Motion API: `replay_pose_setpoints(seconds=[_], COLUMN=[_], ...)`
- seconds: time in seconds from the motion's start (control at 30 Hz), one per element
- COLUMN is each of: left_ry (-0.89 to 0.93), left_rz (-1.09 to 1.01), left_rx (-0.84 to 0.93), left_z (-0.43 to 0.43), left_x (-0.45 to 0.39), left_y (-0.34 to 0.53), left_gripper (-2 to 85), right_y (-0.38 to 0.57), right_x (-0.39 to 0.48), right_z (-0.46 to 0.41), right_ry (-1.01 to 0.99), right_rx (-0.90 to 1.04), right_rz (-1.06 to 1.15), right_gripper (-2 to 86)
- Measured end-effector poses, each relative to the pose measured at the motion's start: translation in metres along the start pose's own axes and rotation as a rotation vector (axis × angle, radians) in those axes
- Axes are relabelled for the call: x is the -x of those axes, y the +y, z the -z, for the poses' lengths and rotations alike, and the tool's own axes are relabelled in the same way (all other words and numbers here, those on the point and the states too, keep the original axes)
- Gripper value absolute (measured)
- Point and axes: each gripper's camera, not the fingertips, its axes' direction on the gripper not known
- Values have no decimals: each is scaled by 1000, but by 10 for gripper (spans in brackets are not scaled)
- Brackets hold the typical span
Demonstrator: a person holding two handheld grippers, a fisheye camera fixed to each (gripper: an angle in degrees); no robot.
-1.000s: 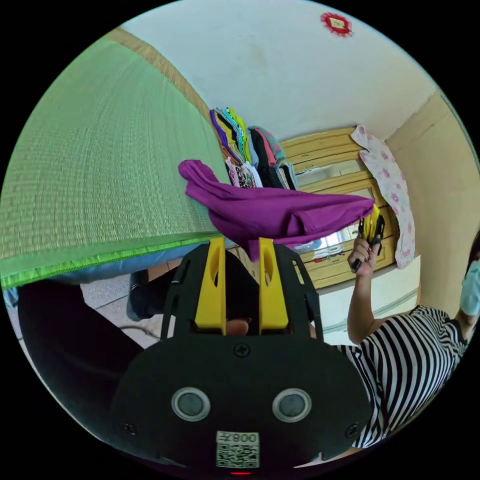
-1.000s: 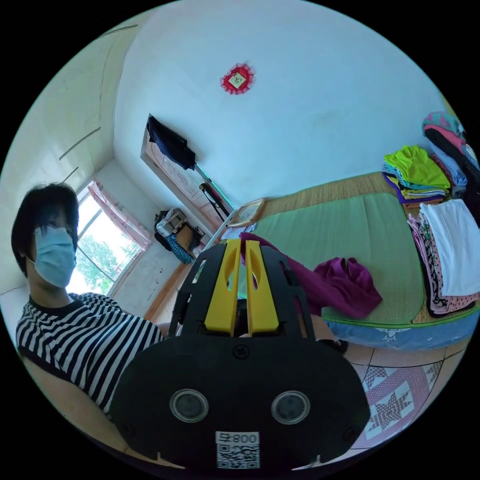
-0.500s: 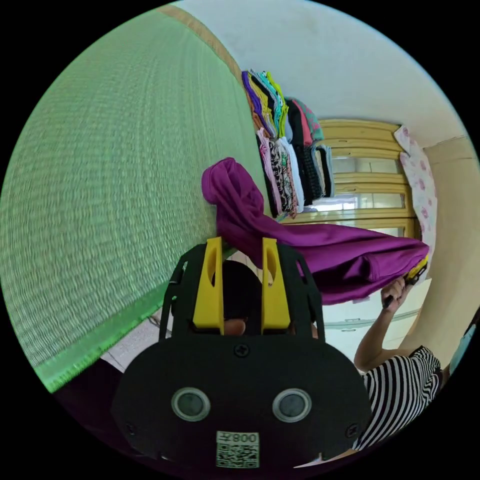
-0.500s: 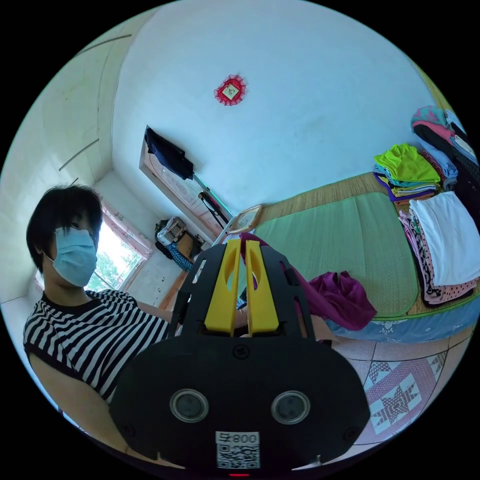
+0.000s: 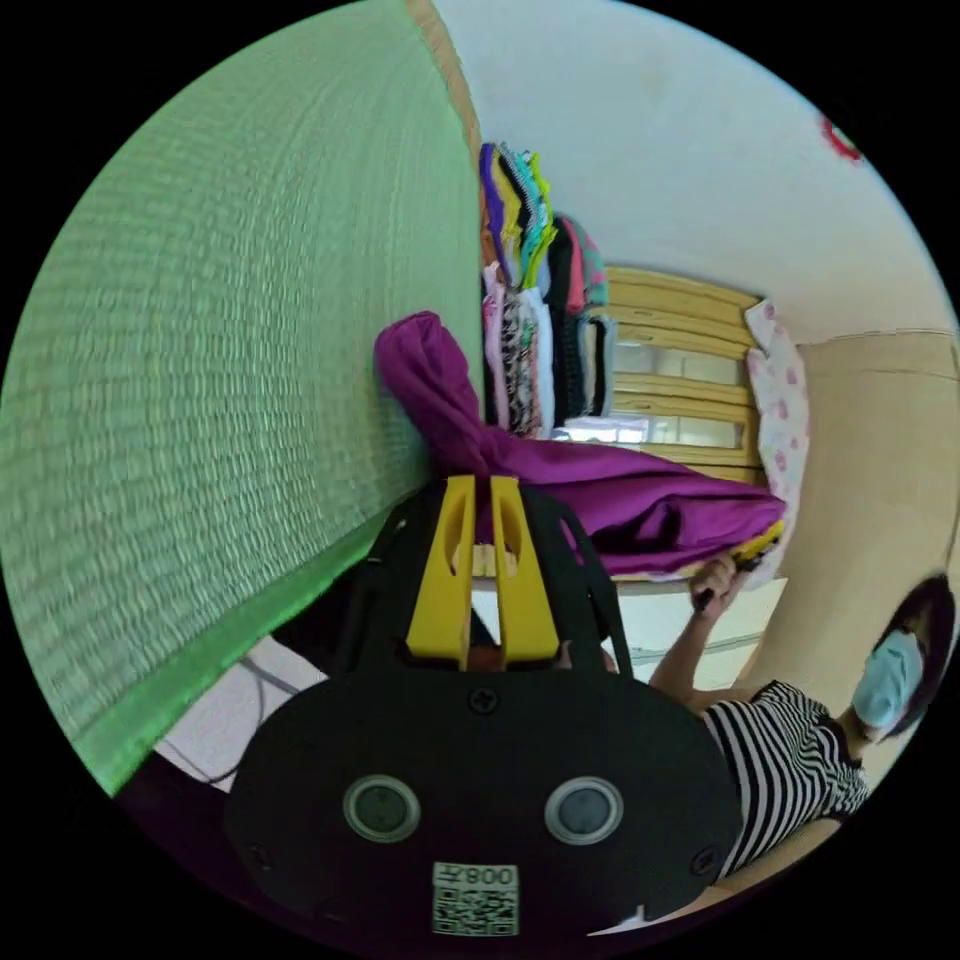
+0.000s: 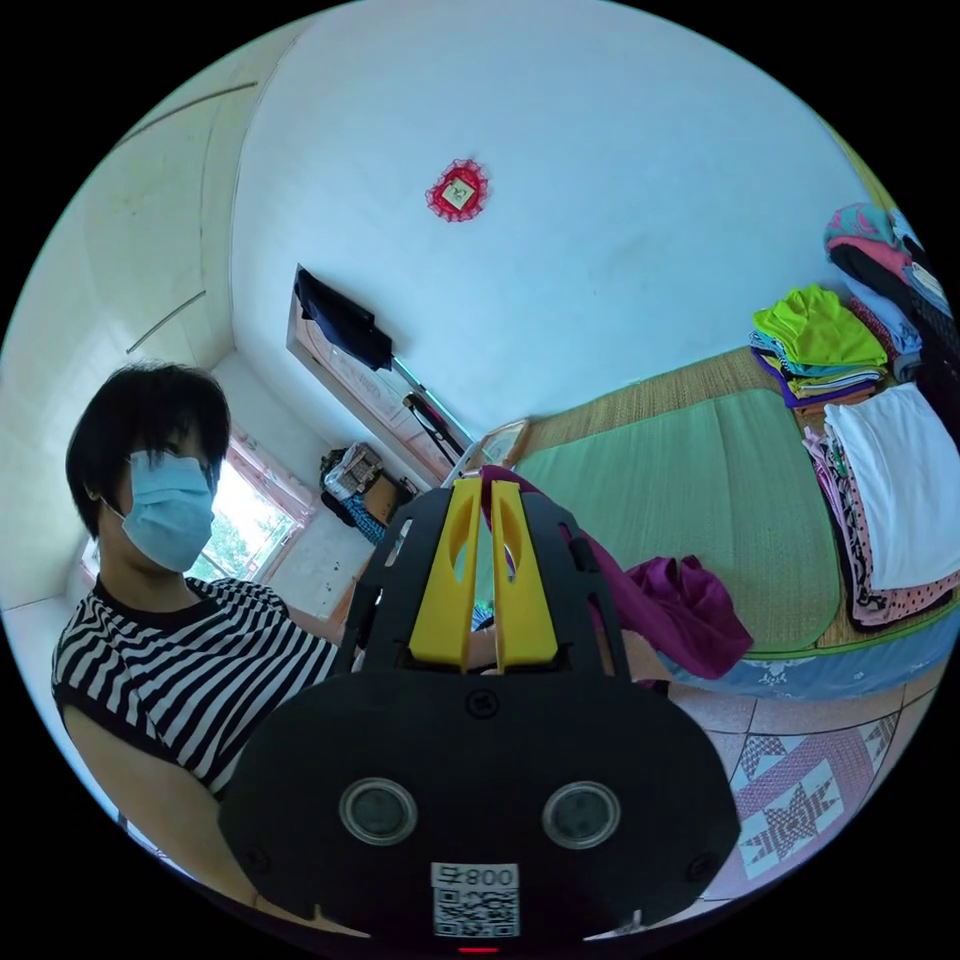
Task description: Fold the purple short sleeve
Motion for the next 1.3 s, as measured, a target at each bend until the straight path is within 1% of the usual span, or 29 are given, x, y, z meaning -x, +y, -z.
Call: replay_pose_setpoints(seconds=[0.07, 0.23, 0.37, 0.57, 0.83, 0.97, 1.13, 1.3], left_ry=[83, 158, 177, 179, 197, 145, 122, 74], left_rz=[-41, -153, -316, -558, -732, -820, -908, -946], left_rx=[-96, -272, -419, -618, -754, -793, -822, -852], left_z=[28, 97, 155, 213, 248, 258, 265, 267], left_x=[-13, -50, -100, -173, -230, -262, -299, -331], left_y=[30, 90, 147, 235, 337, 376, 399, 406], left_gripper=[29, 26, 26, 25, 25, 25, 25, 24], right_y=[0, 3, 8, 23, 50, 59, 63, 66], right_x=[1, 6, 14, 25, 46, 61, 77, 79], right_z=[5, 19, 32, 37, 23, 19, 7, -19], right_ry=[-3, -23, -41, -91, -170, -209, -219, -241], right_rx=[-8, -36, -79, -116, -111, -120, -132, -131], right_rz=[4, 30, 65, 100, 148, 199, 265, 302], right_gripper=[12, 12, 12, 12, 12, 13, 12, 12])
